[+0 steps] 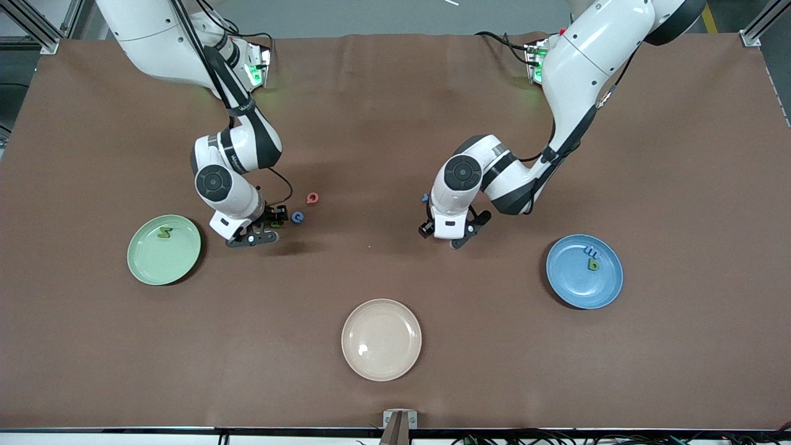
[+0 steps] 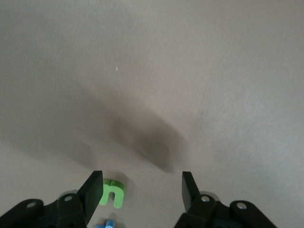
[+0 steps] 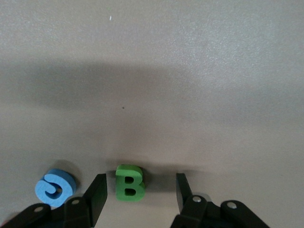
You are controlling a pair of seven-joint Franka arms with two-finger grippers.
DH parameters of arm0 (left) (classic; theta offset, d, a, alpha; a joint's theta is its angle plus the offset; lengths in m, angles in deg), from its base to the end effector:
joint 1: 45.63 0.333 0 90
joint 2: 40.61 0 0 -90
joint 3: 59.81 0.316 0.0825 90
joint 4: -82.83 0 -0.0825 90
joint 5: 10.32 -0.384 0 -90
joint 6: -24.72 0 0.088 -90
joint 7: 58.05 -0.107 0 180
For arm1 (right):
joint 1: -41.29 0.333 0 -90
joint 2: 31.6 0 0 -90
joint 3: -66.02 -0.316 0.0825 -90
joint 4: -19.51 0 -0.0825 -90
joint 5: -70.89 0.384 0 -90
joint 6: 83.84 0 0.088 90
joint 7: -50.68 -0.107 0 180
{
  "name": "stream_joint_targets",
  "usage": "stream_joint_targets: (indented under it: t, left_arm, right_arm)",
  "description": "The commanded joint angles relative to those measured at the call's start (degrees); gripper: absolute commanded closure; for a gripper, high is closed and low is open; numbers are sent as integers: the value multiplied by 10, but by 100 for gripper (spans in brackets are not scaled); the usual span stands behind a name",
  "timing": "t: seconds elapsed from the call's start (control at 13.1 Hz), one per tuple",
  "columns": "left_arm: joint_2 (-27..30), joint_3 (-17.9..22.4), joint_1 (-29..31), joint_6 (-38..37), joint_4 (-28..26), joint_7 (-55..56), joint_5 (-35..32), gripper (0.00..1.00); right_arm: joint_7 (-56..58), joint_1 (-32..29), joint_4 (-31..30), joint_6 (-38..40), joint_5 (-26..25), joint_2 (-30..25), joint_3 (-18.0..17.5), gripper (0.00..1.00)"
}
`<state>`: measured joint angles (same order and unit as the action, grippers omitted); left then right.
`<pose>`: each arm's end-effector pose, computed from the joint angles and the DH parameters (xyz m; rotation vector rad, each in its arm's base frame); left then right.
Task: Sort upper and lower case letters into plates
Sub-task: 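Grasp the u with the left gripper while the right gripper grasps the B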
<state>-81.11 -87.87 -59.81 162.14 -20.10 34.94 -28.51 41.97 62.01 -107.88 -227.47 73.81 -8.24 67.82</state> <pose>0.4986 -0.4190 0.1908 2.8869 1.1334 -0.1430 0.5061 0.1725 0.1787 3.1133 0.2137 -0.1934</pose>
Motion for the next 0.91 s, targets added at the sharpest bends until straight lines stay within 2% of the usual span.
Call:
stream_joint_targets:
  t: [0.0,0.23,0.46,0.84]
  left_arm:
    - [-10,6,-12,14,8,24,-9,30]
    - [-9,7,-15,14,-2,25,-10,34]
    - [7,7,-6,9,-21,25,-11,34]
    - [22,7,-6,10,-38,66,-12,35]
  right_arm:
    - [9,1,-10,-6,15,-5,-2,42]
    - [9,1,-9,-7,15,-4,-2,50]
    - [9,1,-8,-10,15,0,-2,54]
    - [10,1,-8,-23,15,7,-1,73]
